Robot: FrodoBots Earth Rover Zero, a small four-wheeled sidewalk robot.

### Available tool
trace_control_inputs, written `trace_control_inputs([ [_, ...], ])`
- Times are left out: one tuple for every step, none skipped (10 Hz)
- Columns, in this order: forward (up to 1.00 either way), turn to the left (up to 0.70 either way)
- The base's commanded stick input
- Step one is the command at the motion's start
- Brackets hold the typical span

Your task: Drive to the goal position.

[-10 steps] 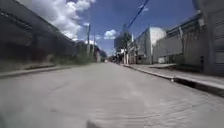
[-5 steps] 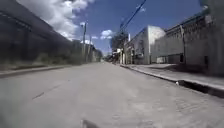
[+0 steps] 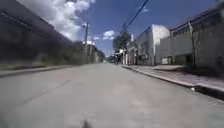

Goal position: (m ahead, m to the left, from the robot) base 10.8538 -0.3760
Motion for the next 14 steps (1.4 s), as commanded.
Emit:
trace_control_inputs([
  [1.00, 0.00],
  [1.00, 0.00],
  [1.00, -0.01],
  [1.00, -0.04],
  [1.00, -0.12],
  [1.00, -0.38],
  [1.00, -0.35],
  [1.00, -0.20],
  [1.00, -0.06],
  [1.00, 0.00],
  [1.00, 0.00],
  [1.00, 0.00],
  [1.00, -0.02],
  [1.00, -0.02],
])
